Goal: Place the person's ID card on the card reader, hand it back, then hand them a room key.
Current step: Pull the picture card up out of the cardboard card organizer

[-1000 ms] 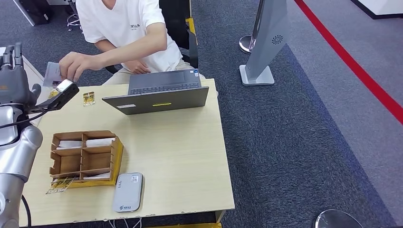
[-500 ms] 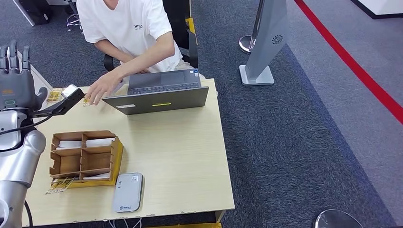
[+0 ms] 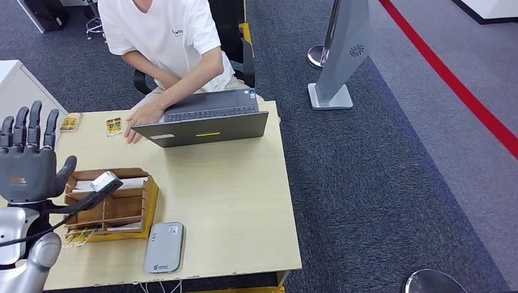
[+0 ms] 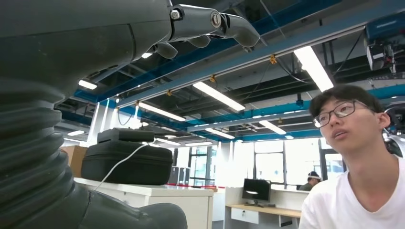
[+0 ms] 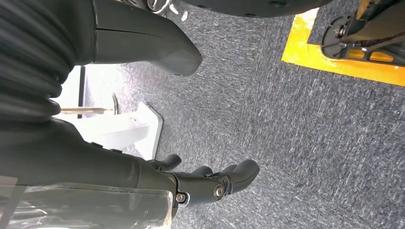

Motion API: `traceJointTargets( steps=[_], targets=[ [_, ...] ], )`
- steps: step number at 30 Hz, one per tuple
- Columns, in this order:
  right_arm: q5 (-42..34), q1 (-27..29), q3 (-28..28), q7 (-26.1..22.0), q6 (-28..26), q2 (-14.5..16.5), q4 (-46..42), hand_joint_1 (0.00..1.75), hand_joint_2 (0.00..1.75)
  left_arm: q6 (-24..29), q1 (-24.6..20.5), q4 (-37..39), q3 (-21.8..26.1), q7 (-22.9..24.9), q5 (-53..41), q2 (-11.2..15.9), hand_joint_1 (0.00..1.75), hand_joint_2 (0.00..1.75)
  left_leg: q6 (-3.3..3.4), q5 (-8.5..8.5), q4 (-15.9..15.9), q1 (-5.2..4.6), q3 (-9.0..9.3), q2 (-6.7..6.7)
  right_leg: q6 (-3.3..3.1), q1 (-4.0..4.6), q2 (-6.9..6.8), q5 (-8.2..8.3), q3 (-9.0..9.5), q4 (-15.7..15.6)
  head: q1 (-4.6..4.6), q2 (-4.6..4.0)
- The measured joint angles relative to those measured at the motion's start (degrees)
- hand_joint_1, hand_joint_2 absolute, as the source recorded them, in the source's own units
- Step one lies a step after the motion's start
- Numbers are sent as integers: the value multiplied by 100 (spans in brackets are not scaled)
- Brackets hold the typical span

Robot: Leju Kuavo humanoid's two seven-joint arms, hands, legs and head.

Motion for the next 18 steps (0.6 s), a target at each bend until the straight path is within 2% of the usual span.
traceJointTargets(
  steps=[3,7,11,14,18],
  targets=[
    [-41,8,-59,96,-83,25,0,0,175,158,542,-552,11,-134,48,88,0,175,1,-5,-2,-1,4,10,0,-1,10,0,2,0,-1,-1],
    [-134,32,-166,132,-160,71,0,0,175,415,1601,-1445,46,-313,8,163,0,175,8,-14,-2,-1,4,13,1,-1,12,-10,0,-2,-1,1],
    [-224,36,-283,83,-238,117,0,0,175,349,2432,-2126,51,-348,14,227,0,175,7,-21,-2,-1,3,8,2,-1,5,-18,2,-4,-2,0],
    [-277,35,-368,76,-264,143,0,0,175,119,2829,-2420,50,-284,144,268,0,175,6,-22,-2,-1,3,4,2,0,0,-19,2,-4,-2,0],
    [-291,32,-458,99,-281,172,0,0,175,-152,3061,-2551,48,-204,325,285,0,175,5,-21,-2,0,6,0,1,0,-6,-19,6,-3,-3,-1]
  ],
)
